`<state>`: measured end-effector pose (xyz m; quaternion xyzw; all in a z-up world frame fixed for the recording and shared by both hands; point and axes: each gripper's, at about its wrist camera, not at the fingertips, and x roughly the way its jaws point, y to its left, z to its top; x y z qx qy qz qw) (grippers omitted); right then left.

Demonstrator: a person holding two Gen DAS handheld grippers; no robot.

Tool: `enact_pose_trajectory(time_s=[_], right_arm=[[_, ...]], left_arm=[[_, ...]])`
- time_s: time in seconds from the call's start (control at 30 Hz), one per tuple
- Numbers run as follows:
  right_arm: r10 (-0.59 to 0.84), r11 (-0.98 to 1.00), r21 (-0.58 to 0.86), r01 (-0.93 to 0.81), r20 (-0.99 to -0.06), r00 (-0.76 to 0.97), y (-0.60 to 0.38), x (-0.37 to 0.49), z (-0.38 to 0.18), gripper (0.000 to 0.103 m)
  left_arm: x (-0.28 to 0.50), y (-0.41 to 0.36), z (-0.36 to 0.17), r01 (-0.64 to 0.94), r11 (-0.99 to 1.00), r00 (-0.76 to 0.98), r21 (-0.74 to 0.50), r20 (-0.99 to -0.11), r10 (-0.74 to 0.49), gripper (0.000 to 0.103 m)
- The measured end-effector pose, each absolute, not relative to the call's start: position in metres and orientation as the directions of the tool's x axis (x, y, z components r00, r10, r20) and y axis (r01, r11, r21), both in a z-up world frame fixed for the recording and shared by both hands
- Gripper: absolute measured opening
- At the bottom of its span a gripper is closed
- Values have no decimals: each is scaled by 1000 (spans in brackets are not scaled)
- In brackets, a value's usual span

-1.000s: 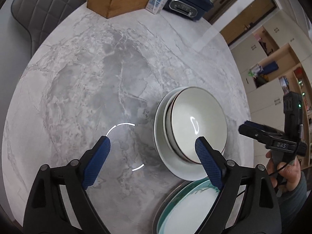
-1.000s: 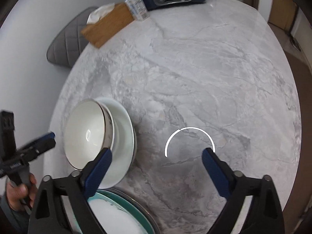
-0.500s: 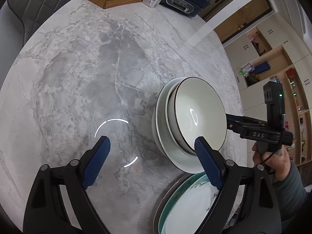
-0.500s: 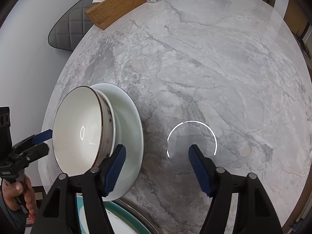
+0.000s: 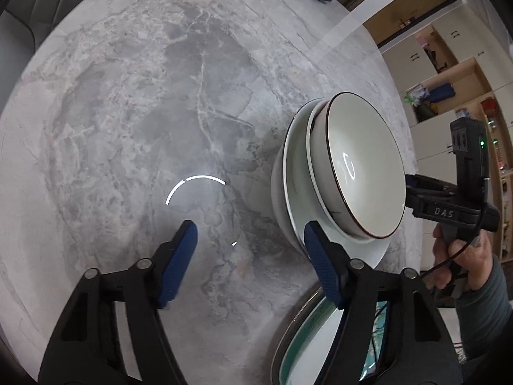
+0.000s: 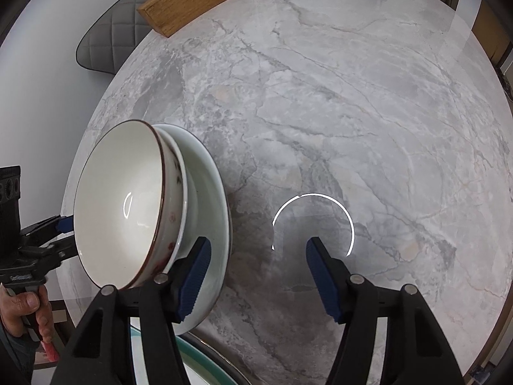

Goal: Organize plates and bowls
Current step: 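Move the right gripper to the rim of the dish stack and close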

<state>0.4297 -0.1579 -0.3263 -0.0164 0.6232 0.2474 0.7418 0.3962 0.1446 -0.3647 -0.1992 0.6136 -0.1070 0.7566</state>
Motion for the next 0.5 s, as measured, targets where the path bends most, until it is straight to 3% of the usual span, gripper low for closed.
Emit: enact_pose_trajectory(time_s=[0.2,0.5], right_arm=[[338,877,273,-395,-935,106,-152,432,-331,52],[387,874,340,-348,-919,76,-155,434,-338,50]], left_arm=[[413,135,-378,-101,919,191,-381,-914,-358,63],[422,125,-383,-121,936,182,-329,-935,-305,62]])
